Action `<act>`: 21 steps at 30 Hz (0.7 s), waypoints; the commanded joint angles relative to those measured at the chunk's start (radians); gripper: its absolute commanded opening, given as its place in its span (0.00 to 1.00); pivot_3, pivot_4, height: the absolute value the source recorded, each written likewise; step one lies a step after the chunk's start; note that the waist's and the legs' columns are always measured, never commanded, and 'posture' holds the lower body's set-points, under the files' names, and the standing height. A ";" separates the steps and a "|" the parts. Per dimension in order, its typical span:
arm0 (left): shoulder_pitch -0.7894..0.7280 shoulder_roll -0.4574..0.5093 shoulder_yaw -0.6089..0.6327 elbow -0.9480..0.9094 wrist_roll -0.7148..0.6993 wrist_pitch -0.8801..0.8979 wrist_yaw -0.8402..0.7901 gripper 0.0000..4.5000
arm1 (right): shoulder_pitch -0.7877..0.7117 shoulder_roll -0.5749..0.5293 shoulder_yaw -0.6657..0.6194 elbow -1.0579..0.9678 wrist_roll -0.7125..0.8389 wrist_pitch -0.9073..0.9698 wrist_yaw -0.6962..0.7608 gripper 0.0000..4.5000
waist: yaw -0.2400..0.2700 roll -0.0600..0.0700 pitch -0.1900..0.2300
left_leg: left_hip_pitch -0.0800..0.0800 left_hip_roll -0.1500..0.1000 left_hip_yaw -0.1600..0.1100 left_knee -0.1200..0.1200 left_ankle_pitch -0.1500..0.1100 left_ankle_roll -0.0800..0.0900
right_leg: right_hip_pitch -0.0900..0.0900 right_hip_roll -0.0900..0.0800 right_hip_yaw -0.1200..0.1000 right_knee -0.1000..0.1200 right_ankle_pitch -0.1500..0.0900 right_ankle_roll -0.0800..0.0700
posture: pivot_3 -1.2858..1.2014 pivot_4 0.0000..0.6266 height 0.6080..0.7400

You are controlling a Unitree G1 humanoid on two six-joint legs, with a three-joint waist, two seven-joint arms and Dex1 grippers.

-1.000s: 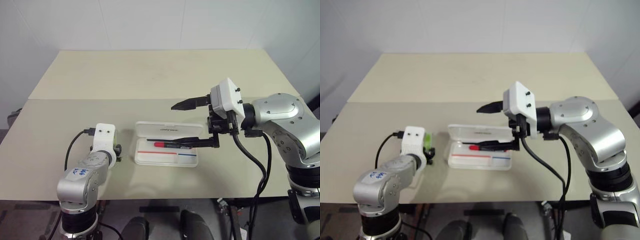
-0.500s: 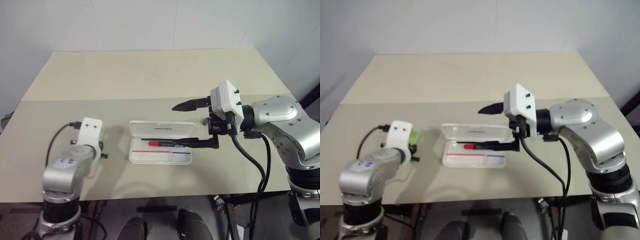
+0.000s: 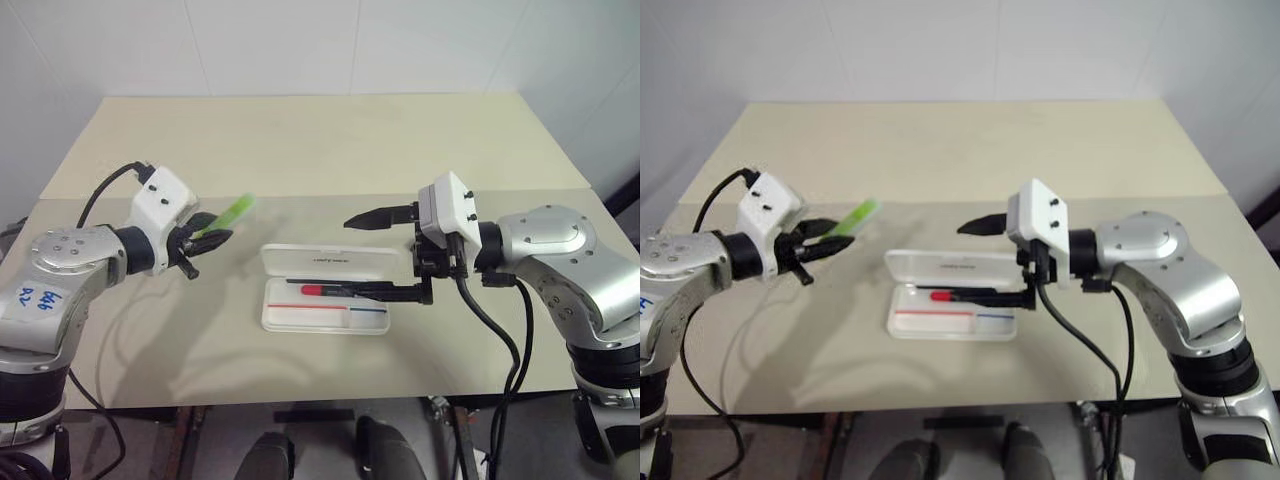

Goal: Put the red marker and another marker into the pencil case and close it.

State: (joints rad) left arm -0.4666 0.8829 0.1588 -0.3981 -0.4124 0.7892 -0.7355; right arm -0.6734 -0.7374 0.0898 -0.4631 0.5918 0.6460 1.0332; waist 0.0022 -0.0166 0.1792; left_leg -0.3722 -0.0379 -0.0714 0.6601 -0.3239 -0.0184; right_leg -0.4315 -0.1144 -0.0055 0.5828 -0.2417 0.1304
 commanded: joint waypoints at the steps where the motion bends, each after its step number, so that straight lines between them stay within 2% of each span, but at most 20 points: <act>1: -0.059 0.029 0.034 0.005 -0.043 -0.154 -0.136 0.23 | 0.017 -0.008 -0.037 -0.051 0.011 0.005 -0.031 1.00 | 0.001 0.000 0.000 | 0.000 0.000 0.000 0.000 0.000 0.000 | 0.000 0.000 0.000 0.000 0.000 0.000 | 0.52 0.24 1.00; 7: -0.114 0.033 -0.017 0.005 -0.088 -0.212 -0.257 0.23 | 0.072 -0.039 -0.076 -0.089 0.020 0.012 -0.050 1.00 | -0.001 0.000 0.000 | 0.000 0.000 0.001 0.001 0.000 0.001 | 0.000 0.000 0.000 0.001 0.000 0.000 | 0.52 0.24 1.00; 21: -0.208 0.048 -0.157 -0.016 -0.195 -0.032 -0.376 0.23 | 0.206 -0.103 -0.128 -0.123 0.003 -0.003 -0.069 1.00 | -0.003 0.000 0.000 | 0.001 0.000 0.003 0.004 -0.001 0.003 | 0.001 0.001 0.001 0.004 0.000 0.001 | 0.52 0.24 1.00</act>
State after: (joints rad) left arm -0.6532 0.9125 -0.0030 -0.3831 -0.5907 0.7509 -1.1009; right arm -0.4678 -0.8260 -0.0064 -0.5506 0.5928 0.6563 0.9752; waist -0.0009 -0.0167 0.1793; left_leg -0.3710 -0.0376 -0.0680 0.6641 -0.3255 -0.0154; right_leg -0.4300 -0.1127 -0.0050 0.5871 -0.2416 0.1310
